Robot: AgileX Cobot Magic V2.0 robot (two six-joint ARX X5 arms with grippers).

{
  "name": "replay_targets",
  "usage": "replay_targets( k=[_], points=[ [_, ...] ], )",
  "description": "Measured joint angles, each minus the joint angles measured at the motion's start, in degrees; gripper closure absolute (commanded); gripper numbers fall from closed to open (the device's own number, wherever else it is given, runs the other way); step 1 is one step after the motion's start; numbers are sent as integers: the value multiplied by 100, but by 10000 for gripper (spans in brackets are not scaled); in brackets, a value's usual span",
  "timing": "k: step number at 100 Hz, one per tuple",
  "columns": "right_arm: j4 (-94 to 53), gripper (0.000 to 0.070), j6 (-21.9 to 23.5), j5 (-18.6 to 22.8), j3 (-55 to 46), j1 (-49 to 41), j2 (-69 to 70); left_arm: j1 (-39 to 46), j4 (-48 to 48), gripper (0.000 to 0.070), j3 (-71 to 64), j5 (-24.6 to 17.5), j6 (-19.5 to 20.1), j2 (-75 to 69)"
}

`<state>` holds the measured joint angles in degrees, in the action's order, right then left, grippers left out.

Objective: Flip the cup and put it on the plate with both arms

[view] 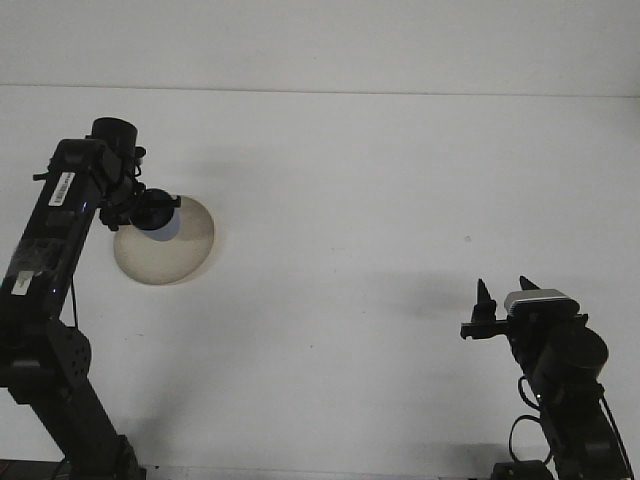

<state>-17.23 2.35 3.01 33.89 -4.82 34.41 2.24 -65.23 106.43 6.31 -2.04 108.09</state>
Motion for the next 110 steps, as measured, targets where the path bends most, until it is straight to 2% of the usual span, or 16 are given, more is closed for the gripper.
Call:
replay_targets(
  k=[23, 45, 110],
  points=[
    [0, 238, 0, 0, 0, 0, 0, 219, 210, 691, -162, -31, 24, 0],
    [0, 238, 0, 0, 0, 0, 0, 249, 227, 689, -162, -306, 26, 57],
    [0, 238, 0, 0, 0, 0, 0, 249, 131, 670, -162, -503, 26, 612]
  ],
)
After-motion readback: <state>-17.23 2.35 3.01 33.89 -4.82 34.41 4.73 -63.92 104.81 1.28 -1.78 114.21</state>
